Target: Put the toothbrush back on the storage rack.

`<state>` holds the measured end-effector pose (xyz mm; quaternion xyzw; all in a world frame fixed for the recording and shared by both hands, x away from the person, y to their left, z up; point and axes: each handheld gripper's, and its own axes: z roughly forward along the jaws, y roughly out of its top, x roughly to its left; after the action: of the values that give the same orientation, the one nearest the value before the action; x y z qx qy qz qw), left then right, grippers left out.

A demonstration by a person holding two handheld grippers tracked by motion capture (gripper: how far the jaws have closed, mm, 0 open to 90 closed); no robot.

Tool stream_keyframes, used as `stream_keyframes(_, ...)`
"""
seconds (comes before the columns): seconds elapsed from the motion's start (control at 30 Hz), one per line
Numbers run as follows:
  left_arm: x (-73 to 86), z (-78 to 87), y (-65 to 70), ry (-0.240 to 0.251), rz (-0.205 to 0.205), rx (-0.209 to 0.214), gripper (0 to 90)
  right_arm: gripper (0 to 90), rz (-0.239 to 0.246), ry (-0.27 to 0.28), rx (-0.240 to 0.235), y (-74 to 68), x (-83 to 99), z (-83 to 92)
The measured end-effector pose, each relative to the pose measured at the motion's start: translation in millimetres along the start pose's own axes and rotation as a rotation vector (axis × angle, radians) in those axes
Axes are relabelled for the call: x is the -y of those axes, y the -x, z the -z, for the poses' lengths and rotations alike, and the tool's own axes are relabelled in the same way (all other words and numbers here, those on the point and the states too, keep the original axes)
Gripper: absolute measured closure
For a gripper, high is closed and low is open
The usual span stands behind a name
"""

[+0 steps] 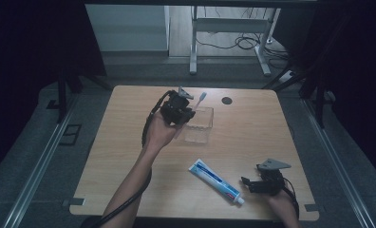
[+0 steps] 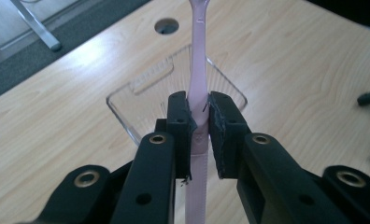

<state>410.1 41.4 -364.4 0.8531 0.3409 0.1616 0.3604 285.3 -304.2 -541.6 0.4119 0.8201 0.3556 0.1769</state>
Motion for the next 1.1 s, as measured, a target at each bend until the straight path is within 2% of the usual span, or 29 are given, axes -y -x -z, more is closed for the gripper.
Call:
stream_keyframes(0.37, -11.9, -9.8, -5.1, 0.058, 0.018, -0.016, 79.4, 14.8, 0.001, 0.0, 0.0, 0.0, 0.0, 0.0)
stream_keyframes(0.57, -18.9, -15.7, -4.1, 0.071, 0.004, -0.035, 79.3, 14.8, 0.003, -0.001, 0.001, 0.1, 0.0, -0.1)
stream_keyframes(0.9, -28.4, -27.3, -5.3, 0.104, 0.009, -0.048, 79.3, 14.6, 0.002, -0.001, -0.001, 0.0, 0.0, -0.1)
stream_keyframes(1.1, -32.2, -37.4, -5.1, 0.127, -0.009, -0.07, 79.3, 14.5, 0.003, -0.002, -0.001, 0.0, 0.0, -0.1)
